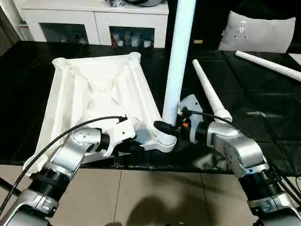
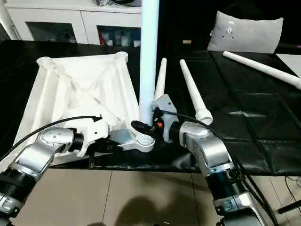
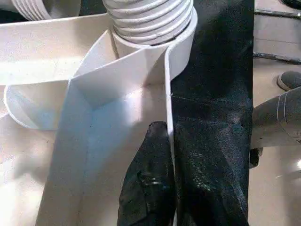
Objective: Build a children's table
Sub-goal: Insert table leg to table base
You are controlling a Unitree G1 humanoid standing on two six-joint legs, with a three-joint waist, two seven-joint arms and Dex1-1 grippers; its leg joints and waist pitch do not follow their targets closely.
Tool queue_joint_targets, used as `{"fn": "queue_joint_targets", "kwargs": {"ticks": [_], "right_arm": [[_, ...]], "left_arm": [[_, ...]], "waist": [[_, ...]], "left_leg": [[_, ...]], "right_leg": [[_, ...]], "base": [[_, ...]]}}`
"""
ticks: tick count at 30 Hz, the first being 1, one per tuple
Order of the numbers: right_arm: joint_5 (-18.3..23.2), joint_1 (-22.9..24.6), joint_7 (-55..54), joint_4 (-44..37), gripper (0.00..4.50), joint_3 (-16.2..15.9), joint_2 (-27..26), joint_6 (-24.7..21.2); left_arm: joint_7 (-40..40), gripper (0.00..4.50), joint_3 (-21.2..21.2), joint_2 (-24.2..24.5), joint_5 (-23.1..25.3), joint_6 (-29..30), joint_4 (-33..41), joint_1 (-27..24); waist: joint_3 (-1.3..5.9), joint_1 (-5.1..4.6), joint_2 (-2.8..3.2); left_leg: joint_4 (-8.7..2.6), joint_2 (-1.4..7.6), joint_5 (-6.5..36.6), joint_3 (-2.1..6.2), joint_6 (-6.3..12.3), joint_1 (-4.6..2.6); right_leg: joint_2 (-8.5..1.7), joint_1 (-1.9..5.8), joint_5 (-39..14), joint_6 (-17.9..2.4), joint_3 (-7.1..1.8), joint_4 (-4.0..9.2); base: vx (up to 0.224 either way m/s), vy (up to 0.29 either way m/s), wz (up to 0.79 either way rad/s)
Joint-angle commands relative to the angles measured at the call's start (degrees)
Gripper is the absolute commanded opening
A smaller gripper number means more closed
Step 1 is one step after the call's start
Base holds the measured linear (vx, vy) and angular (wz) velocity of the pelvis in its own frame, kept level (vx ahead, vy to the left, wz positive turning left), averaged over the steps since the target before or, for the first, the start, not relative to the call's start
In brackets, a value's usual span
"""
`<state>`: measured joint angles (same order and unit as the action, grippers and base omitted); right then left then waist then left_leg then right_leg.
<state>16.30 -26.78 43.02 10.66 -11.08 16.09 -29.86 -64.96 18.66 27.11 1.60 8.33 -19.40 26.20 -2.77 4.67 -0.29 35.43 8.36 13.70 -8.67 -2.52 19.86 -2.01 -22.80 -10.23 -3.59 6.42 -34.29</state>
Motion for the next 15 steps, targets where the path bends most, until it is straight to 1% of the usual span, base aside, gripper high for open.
{"fn": "queue_joint_targets", "kwargs": {"ticks": [1,2,4,5,6,7,8,10,11,12,13,14,15], "right_arm": [[0.4,0.2,0.0,2.4,1.90,-0.1,-0.5,-1.0],[1.0,0.4,0.1,3.1,1.90,0.7,-0.7,-0.8],[2.5,1.0,0.4,4.4,1.90,2.6,-0.9,-0.5],[3.5,2.1,1.2,5.3,1.90,4.0,-0.8,0.2],[4.0,2.9,1.7,5.5,1.90,4.6,-0.7,0.5],[4.3,3.5,2.1,5.5,1.90,4.9,-0.6,0.7],[4.3,3.7,2.2,5.6,1.90,5.1,-0.6,0.7],[4.6,4.6,2.2,5.5,1.90,5.7,-0.9,1.4],[5.2,5.6,2.0,5.4,1.90,6.6,-1.5,2.0],[5.9,6.6,1.8,5.1,1.90,7.4,-2.0,2.6],[6.2,7.1,1.8,5.0,1.90,7.8,-2.2,2.8],[7.1,8.9,1.4,4.5,1.90,8.9,-2.9,3.7],[7.1,8.9,1.4,4.5,1.90,8.9,-2.9,3.7]], "left_arm": [[-1.2,0.00,1.8,-0.8,0.1,-1.1,-0.4,0.3],[-0.8,0.00,1.6,-1.1,0.2,-1.1,-0.7,0.5],[-0.7,0.00,1.5,-1.4,0.1,-0.9,-1.3,1.0],[-1.1,0.00,1.5,-1.6,-0.1,-0.7,-1.5,1.3],[-1.1,0.00,1.5,-1.7,-0.2,-0.4,-1.6,1.5],[-1.1,0.00,1.5,-1.8,-0.2,-0.3,-1.8,1.6],[-1.1,0.00,1.5,-1.8,-0.2,-0.3,-1.9,1.7],[-0.5,0.00,1.4,-2.1,0.0,-1.0,-2.9,2.2],[-0.1,0.00,1.3,-2.5,0.2,-1.4,-3.6,2.5],[0.2,0.00,1.2,-2.8,0.3,-1.7,-4.2,2.8],[0.2,0.00,1.1,-2.8,0.3,-1.7,-4.3,2.9],[0.1,0.00,1.0,-3.1,0.0,-1.6,-4.3,3.0],[0.1,0.00,1.0,-3.1,0.0,-1.6,-4.3,3.0]], "waist": [[3.61,0.30,-0.27],[3.63,0.48,-0.07],[3.67,0.65,-0.12],[3.69,0.75,0.55],[3.75,0.70,0.27],[3.81,0.90,0.17],[3.89,0.94,0.47],[3.91,0.85,0.25],[3.92,1.01,0.50],[3.89,1.15,0.51],[3.79,1.30,0.80],[3.85,1.51,1.06],[3.88,1.52,0.95]], "left_leg": [[-4.04,5.13,-1.1,1.47,4.56,0.24],[-4.01,5.17,-1.0,1.46,4.41,0.17],[-4.07,5.29,-1.1,1.52,4.40,0.20],[-3.99,5.31,-0.6,1.51,4.23,0.12],[-3.97,5.28,-0.5,1.49,4.23,0.22],[-3.98,5.28,-0.7,1.47,4.27,0.26],[-3.96,5.40,-0.9,1.54,4.26,0.18],[-3.98,5.31,-1.4,1.55,4.50,0.33],[-3.87,5.28,-1.0,1.46,4.62,0.28],[-3.89,5.29,-0.7,1.39,4.69,0.20],[-3.92,5.35,0.6,1.33,4.52,0.02],[-4.05,5.44,0.9,1.54,4.19,0.22],[-4.04,5.50,1.0,1.46,4.20,0.12]], "right_leg": [[-8.00,3.90,-13.8,-6.1,-4.79,4.13],[-7.94,3.83,-13.9,-6.1,-4.79,4.20],[-8.02,3.89,-13.3,-6.4,-4.78,4.07],[-7.99,3.75,-12.9,-6.5,-4.76,4.21],[-8.06,3.93,-12.5,-6.6,-4.77,4.17],[-8.10,4.05,-11.9,-6.8,-4.78,4.07],[-8.05,3.93,-10.9,-7.1,-4.70,3.91],[-8.02,4.08,-10.0,-7.3,-4.59,3.78],[-8.12,3.97,-10.4,-7.3,-4.53,4.00],[-8.19,3.91,-10.9,-7.2,-4.53,4.17],[-8.27,3.78,-12.5,-6.9,-4.45,4.56],[-8.39,4.06,-13.3,-6.6,-4.34,4.45],[-8.36,3.93,-13.5,-6.3,-4.32,4.62]], "base": [[0.000,0.000,0.00],[0.000,0.000,0.00],[0.000,0.000,0.00],[0.000,0.000,0.00],[0.000,0.000,0.00],[0.000,0.000,0.00],[0.000,0.000,0.00],[0.000,0.000,0.00],[0.000,0.000,0.00],[0.000,0.000,0.00],[0.000,0.000,0.00],[0.000,0.000,0.00],[0.000,0.000,0.00]]}}
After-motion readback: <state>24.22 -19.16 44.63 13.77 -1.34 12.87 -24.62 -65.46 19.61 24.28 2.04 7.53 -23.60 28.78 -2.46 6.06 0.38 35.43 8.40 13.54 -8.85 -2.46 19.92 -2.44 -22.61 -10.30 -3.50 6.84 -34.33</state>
